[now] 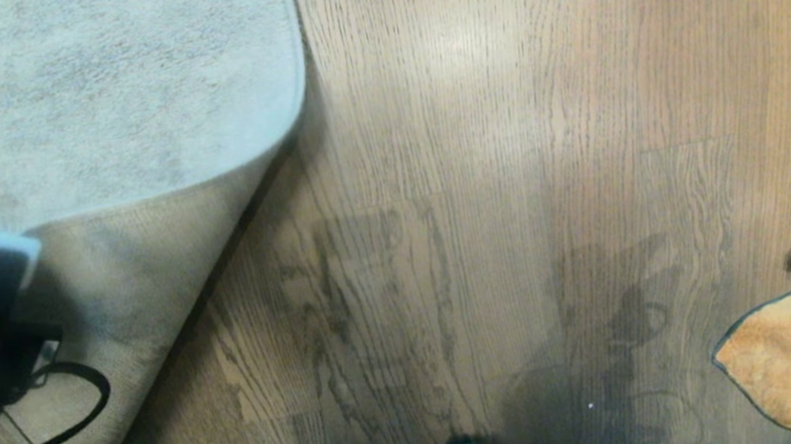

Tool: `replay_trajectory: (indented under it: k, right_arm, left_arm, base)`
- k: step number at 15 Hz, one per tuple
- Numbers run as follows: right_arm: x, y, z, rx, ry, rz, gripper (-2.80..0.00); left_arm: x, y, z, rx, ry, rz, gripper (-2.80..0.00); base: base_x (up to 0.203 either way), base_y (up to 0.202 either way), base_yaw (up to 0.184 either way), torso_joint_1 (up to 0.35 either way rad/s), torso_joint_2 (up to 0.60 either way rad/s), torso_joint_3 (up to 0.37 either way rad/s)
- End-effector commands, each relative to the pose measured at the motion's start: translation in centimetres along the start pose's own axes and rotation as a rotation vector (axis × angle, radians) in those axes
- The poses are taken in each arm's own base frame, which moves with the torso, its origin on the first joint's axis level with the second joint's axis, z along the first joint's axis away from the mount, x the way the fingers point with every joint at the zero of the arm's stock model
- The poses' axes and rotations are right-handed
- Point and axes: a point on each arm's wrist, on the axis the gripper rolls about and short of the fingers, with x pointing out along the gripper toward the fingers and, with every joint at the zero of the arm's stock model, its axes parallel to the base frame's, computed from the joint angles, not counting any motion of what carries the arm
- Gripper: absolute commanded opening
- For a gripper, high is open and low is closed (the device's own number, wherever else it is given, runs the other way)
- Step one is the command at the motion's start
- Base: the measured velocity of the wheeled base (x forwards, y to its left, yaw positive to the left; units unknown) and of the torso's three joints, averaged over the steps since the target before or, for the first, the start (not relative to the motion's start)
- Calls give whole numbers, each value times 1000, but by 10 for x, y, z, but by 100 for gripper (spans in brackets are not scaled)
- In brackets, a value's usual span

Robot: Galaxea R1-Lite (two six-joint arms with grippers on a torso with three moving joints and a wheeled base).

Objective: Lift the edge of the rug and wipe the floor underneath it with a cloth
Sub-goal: Lift up the carpet

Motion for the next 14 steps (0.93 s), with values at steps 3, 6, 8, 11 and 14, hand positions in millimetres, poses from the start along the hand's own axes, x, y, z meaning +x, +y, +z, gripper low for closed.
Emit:
replay_trajectory:
  k: [3,6,8,11,14]
  right_arm:
    - [0,0,0,-1,1,0,-280]
    - [0,0,0,-1,1,0,-280]
    - [0,0,0,-1,1,0,-280]
    - [0,0,0,-1,1,0,-280]
    - [0,0,0,-1,1,0,-280]
  left_arm:
    - [-9,22,22,-24,-10,-56,-280]
    - [-11,25,26,-40,-11,-107,-280]
    - [-14,28,27,-39,8,-153,-280]
    - [-19,34,29,-57,39,-218,-280]
    - [-19,40,34,-61,50,-238,-280]
  base:
    - [0,0,0,0,0,0]
    - [0,0,0,0,0,0]
    - [0,0,0,0,0,0]
    - [0,0,0,0,0,0]
    - [0,0,0,0,0,0]
